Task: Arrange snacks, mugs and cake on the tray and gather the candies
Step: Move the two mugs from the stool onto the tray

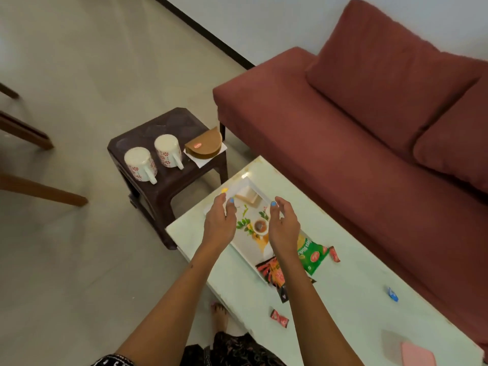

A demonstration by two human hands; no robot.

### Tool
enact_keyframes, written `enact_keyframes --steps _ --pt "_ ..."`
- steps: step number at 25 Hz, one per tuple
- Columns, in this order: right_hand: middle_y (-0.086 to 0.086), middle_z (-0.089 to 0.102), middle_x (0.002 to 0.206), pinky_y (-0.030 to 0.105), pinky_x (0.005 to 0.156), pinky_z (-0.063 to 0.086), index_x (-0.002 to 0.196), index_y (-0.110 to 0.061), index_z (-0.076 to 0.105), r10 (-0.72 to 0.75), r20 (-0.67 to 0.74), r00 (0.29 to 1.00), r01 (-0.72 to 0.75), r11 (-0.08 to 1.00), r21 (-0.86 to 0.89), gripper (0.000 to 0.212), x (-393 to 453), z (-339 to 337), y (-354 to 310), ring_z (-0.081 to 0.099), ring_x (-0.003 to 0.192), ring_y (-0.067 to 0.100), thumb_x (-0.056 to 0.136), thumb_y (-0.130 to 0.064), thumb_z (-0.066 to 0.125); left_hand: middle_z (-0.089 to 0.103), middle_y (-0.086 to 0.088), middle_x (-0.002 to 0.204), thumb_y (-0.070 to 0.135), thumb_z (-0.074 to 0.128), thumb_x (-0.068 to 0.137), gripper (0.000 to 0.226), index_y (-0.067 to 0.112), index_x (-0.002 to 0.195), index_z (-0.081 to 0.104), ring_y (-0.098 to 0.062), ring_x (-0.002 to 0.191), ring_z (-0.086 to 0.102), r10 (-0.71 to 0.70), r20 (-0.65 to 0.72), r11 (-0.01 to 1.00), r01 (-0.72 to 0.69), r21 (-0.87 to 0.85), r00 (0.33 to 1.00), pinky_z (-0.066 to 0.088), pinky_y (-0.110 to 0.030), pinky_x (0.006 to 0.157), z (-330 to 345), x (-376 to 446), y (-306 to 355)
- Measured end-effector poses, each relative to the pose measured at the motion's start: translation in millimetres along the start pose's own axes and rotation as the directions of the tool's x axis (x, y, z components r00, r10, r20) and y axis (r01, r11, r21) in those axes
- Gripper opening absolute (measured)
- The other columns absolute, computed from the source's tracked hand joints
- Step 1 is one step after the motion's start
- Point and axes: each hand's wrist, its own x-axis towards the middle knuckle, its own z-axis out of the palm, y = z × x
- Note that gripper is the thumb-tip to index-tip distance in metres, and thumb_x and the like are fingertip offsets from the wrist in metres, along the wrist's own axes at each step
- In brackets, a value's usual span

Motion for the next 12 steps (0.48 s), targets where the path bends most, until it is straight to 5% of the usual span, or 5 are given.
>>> enact_keyframes --steps 2,7,12 --pt "0.0 0.059 0.127 0.023 0.092 0.038 0.125 -0.017 0.054 -0.012 0.035 0.999 0.013 1.0 -0.001 0.032 16.1 20.4 -10.8 0.05 0.105 0.006 0.097 -0.029 0.044 0.055 -0.012 0.13 0.031 0.032 0.098 0.042 0.009 0.133 0.04 -0.028 0.12 0.052 -0.028 -0.041 0.999 0.027 -0.018 0.999 0.043 -0.044 0.102 -10.0 19.0 -1.0" --pt "0.0 0.056 0.133 0.04 0.107 0.039 0.126 -0.02 0.053 -0.023 0.145 0.989 0.033 0.998 -0.061 0.033 46.5 70.8 -35.6 0.05 0.122 0.017 0.097 -0.032 0.043 0.047 -0.011 0.141 0.031 0.037 0.097 0.045 0.007 0.135 0.039 -0.024 0.131 0.042 -0.09 -0.128 0.996 0.088 -0.02 0.988 0.034 -0.038 0.107 -42.9 59.5 -9.6" --pt "0.0 0.058 0.13 0.033 0.097 0.044 0.125 -0.02 0.055 -0.074 0.248 0.966 0.101 0.99 -0.099 0.035 81.1 137.2 -63.6 0.053 0.114 0.014 0.092 -0.033 0.052 0.053 -0.009 0.132 0.027 0.046 0.093 0.04 0.007 0.128 0.047 -0.024 0.125 0.047 -0.119 -0.178 0.992 0.122 0.009 0.977 0.042 -0.035 0.101 -90.3 115.4 -35.5"
